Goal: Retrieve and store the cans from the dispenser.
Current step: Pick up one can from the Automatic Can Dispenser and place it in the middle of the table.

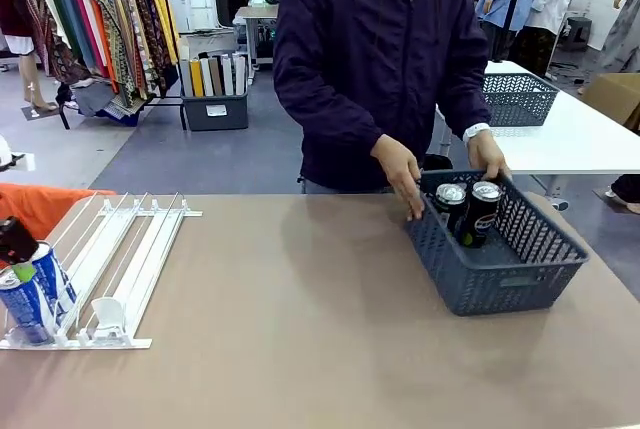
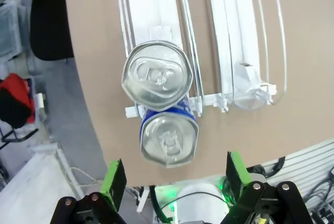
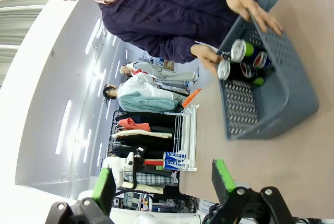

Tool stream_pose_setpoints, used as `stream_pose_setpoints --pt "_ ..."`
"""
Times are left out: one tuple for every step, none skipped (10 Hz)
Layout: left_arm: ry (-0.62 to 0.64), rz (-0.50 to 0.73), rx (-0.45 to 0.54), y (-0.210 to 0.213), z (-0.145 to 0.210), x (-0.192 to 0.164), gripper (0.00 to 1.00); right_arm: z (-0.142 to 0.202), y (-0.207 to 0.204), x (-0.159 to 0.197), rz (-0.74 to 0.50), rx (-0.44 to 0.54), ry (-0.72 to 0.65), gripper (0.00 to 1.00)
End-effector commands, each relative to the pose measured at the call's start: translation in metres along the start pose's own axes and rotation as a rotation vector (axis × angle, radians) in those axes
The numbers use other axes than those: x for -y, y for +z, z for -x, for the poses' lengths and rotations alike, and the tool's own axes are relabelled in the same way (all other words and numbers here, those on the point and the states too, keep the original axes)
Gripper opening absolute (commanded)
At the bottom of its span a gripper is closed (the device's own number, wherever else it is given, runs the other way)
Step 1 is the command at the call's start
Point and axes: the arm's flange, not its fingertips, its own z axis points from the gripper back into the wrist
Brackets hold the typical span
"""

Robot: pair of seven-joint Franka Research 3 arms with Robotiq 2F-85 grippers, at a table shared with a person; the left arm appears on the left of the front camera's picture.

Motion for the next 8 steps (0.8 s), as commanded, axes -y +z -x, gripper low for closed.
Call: stream_pose_setpoints --pt "0.018 0.011 -0.018 -0.039 0.015 0.009 1.00 -0.003 -0.002 -0.003 -0.028 0.015 0.024 1.00" --pt "0.010 0.032 -0.015 -0.044 0.015 0.012 1.00 -0.003 -0.002 -0.003 -0.028 0.015 0.024 1.00" --pt "0.007 0.035 -0.016 -0.048 0.013 0.015 1.00 -0.003 -0.002 -0.003 -0.028 0.015 0.024 1.00" --pt "0.009 0.015 -0.046 -0.053 0.011 0.016 1.00 -0.003 -0.002 -0.003 -0.028 0.015 0.024 1.00" --pt "0.003 0.004 -0.040 -0.054 0.008 0.018 1.00 -0.003 -0.002 -0.003 -0.028 0.015 0.024 1.00" --pt "0.003 0.007 -0.039 -0.054 0.007 0.017 1.00 -0.003 -0.002 -0.003 -0.028 0.015 0.024 1.00" --pt "0.014 0.001 -0.035 -0.057 0.005 0.016 1.00 -0.003 -0.002 -0.003 -0.028 0.015 0.024 1.00" --pt "0.014 0.009 -0.036 -0.058 0.005 0.016 1.00 -0.003 -0.002 -0.003 -0.028 0.015 0.024 1.00"
